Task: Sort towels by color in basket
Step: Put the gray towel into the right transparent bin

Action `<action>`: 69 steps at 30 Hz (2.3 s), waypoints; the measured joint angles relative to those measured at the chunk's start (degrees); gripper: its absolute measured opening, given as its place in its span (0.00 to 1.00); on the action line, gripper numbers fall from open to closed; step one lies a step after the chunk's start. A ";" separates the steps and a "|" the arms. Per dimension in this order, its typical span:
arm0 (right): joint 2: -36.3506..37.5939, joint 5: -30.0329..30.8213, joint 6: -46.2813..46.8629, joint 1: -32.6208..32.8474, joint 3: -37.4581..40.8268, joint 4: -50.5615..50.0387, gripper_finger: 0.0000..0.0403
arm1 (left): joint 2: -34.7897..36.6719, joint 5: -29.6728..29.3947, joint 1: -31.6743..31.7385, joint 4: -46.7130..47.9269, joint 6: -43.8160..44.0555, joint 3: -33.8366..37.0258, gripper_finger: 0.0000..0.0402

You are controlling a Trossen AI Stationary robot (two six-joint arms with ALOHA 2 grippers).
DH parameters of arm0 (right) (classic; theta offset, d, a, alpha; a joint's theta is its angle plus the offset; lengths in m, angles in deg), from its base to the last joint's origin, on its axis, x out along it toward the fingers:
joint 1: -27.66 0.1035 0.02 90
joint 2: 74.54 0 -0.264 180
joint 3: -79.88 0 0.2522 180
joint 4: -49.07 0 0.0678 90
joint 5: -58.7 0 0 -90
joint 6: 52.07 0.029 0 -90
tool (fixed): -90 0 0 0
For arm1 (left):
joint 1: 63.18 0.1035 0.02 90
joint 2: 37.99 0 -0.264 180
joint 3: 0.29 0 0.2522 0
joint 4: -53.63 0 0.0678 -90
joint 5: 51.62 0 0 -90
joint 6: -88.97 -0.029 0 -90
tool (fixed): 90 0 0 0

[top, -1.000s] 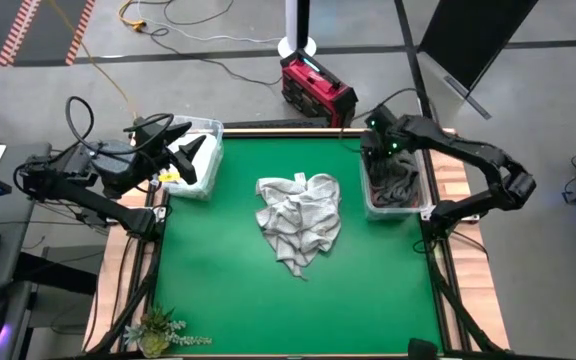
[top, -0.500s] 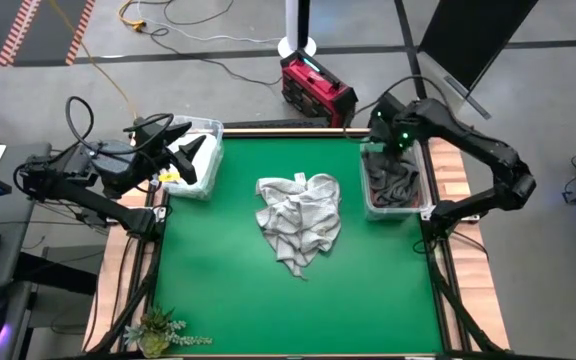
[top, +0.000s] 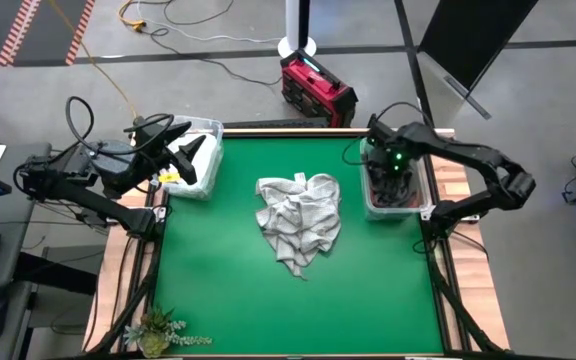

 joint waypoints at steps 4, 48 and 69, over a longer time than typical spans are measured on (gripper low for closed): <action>-0.17 -0.50 -1.66 -2.85 4.85 6.33 0.37 | 0.00 -0.04 0.00 -0.02 -0.13 0.00 0.53; -2.19 -15.47 26.01 -10.35 -4.80 11.59 0.20 | 0.00 -0.13 0.02 -0.02 0.35 -0.02 0.53; 6.28 -8.64 10.54 -5.41 -16.48 6.77 0.20 | 0.00 -0.13 0.02 -0.02 0.31 -0.01 0.53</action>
